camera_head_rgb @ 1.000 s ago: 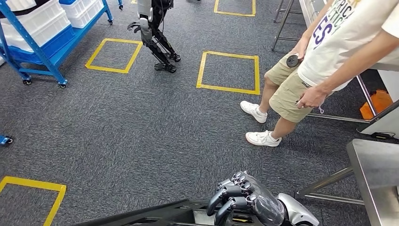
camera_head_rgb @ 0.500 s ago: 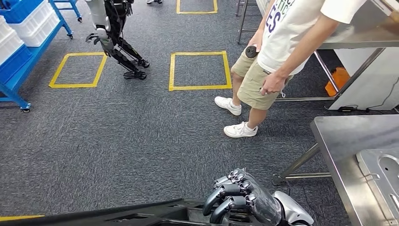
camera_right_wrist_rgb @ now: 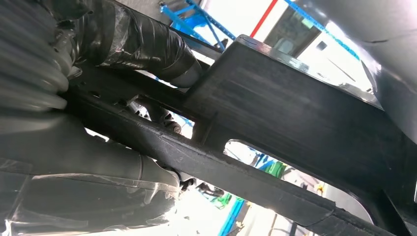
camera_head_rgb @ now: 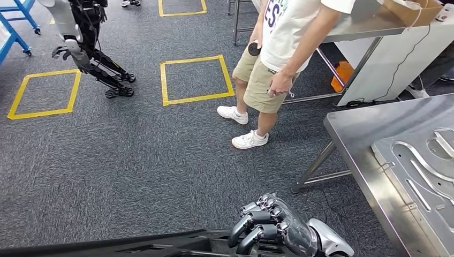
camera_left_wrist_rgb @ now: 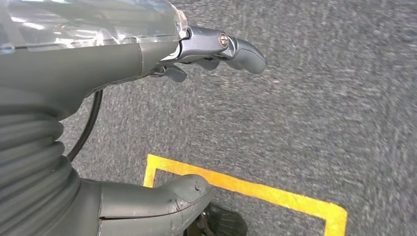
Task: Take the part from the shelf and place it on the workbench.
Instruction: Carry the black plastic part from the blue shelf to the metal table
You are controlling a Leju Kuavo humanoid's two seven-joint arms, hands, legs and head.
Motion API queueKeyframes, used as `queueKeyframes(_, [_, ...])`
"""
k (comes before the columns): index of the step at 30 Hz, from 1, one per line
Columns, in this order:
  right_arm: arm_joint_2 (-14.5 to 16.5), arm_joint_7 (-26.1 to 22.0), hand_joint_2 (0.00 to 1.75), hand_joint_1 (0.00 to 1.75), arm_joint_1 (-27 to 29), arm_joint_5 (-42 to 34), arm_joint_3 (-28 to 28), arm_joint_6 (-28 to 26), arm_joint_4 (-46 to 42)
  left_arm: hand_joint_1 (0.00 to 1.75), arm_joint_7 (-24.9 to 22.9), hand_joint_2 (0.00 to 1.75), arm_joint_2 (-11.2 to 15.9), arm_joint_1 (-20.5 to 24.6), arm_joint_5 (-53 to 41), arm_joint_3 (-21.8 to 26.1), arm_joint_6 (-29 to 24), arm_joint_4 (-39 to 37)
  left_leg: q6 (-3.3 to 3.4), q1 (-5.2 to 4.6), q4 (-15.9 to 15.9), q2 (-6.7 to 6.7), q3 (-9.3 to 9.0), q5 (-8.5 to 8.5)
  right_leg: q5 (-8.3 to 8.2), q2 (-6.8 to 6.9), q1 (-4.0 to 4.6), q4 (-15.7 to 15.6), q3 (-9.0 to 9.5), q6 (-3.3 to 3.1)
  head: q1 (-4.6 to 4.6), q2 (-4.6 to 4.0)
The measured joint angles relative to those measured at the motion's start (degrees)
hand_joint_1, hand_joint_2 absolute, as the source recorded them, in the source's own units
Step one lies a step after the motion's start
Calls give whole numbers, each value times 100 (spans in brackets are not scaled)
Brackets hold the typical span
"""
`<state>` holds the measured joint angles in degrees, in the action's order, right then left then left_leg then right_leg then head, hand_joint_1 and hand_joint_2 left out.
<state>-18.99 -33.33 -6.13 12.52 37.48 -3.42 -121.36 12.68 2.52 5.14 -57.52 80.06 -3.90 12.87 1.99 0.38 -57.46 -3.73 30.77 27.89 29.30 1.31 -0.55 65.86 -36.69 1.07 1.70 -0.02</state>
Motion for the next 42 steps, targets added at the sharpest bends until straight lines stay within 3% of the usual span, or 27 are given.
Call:
queueKeyframes(2, [5,12,175,175,-25,-7,22,-5,13,0,3,175,-2,6,4,0,12,0,-46,-23,-13,-94,-18,27,-197,187,50,-665,361,-51,-1,0])
queueKeyframes(3, [8,17,175,175,-36,-10,28,-8,22,0,5,175,-2,6,4,0,18,0,-71,-33,-16,-143,-26,38,-214,225,76,-799,423,-76,-1,0])
queueKeyframes(5, [12,24,175,175,-41,-17,34,-14,37,0,14,175,-7,16,4,0,32,0,-124,-40,-8,-249,-49,50,-226,124,90,-834,412,-125,1,1])
queueKeyframes(6, [14,25,175,175,-39,-19,35,-16,42,0,19,175,-9,25,4,-1,40,0,-150,-32,-36,-223,-52,88,-245,68,76,-861,421,-157,0,1])
queueKeyframes(8, [24,26,175,175,-48,-21,38,-20,55,0,29,175,-15,28,7,-1,56,0,-193,-8,-367,18,73,327,-284,-33,41,-914,444,-230,1,0])
queueKeyframes(10, [41,26,175,175,-55,-21,43,-21,81,0,34,175,-15,5,11,-1,61,0,-221,16,-1113,281,416,712,-297,-148,34,-917,442,-264,1,0])
queueKeyframes(12, [51,25,175,175,-52,-22,49,-21,106,0,35,175,-13,-17,12,0,62,0,-242,23,-1679,337,707,867,-295,-283,36,-894,432,-267,1,0])
queueKeyframes(13, [52,25,175,175,-51,-23,52,-23,115,0,35,175,-14,-20,12,0,64,0,-247,30,-1650,344,712,765,-291,-356,35,-876,429,-263,1,1])
queueKeyframes(14, [53,25,175,175,-51,-25,55,-28,121,0,36,175,-13,-19,12,0,66,0,-249,42,-1402,364,613,570,-283,-428,30,-855,429,-252,1,1])
queueKeyframes(16, [54,25,175,175,-51,-27,57,-51,127,0,39,175,-10,-18,18,0,73,0,-250,74,-615,567,272,172,-252,-574,25,-786,412,-205,1,2])
queueKeyframes(18, [59,22,175,175,-33,-30,46,-72,133,0,47,175,-9,-18,34,0,79,0,-220,85,-214,743,92,50,-239,-698,24,-724,358,-141,1,1])
queueKeyframes(20, [67,14,175,175,20,-34,9,-78,137,0,43,175,-9,-13,58,0,79,0,-152,64,-192,688,86,43,-268,-805,10,-724,309,-71,1,0])
queueKeyframes(21, [70,8,175,175,56,-35,-19,-81,137,0,35,175,-9,-6,72,0,79,0,-109,61,-172,627,86,20,-267,-790,0,-716,295,-41,1,0])
queueKeyframes(23, [73,-5,175,175,116,-34,-81,-98,137,0,23,175,-6,5,98,1,79,0,-21,58,-121,501,85,-24,-101,-538,7,-483,182,10,0,0])
queueKeyframes(25, [81,-20,175,175,193,-27,-151,-137,138,0,17,175,-3,-15,114,4,80,0,24,35,-106,363,97,-35,280,-238,13,197,-135,45,0,1])
queueKeyframes(27, [87,-48,175,175,312,-24,-220,-190,139,0,23,175,-3,-41,144,13,89,0,36,9,-107,221,113,-31,513,-172,5,824,-435,61,-1,2])
queueKeyframes(28, [89,-72,175,175,375,-25,-256,-213,138,0,38,175,-3,-44,171,20,99,0,40,0,-107,155,114,-28,471,-163,4,864,-452,57,-1,1])
queueKeyframes(30, [92,-132,175,175,498,-23,-348,-242,134,0,91,175,-7,-34,239,48,121,0,41,-16,-107,30,96,-15,124,-76,25,293,-139,11,-1,1])
queueKeyframes(31, [93,-162,175,175,548,-22,-399,-249,130,0,125,175,-10,-29,267,64,141,0,34,-26,-107,-26,80,-4,-32,58,59,-136,92,-32,-1,0])
queueKeyframes(33, [103,-203,175,175,621,-16,-502,-262,115,0,190,175,-16,-28,295,90,221,0,2,-50,-110,-130,59,22,-189,255,132,-697,377,-115,0,1])
queueKeyframes(34, [108,-214,175,175,652,-12,-554,-270,103,0,216,175,-18,-26,299,98,270,0,-20,-59,-109,-187,52,31,-184,277,157,-777,400,-141,0,1])
queueKeyframes(36, [115,-224,175,175,720,1,-651,-284,71,0,250,175,-23,-15,303,105,344,0,-68,-64,-102,-282,35,53,-222,146,143,-815,394,-187,0,0])
queueKeyframes(38, [123,-232,175,175,762,13,-725,-287,43,0,267,175,-28,-3,304,107,377,0,-121,-50,-275,-103,79,200,-279,27,95,-896,429,-247,0,0])
queueKeyframes(40, [146,-240,175,175,780,17,-769,-291,32,0,275,175,-27,-18,302,110,387,0,-162,-22,-874,216,329,547,-312,-96,67,-931,446,-284,0,0])
queueKeyframes(42, [164,-244,175,175,805,25,-804,-296,32,0,265,175,-22,-50,293,113,385,0,-193,-4,-1543,329,652,809,-313,-236,63,-909,434,-288,0,0])
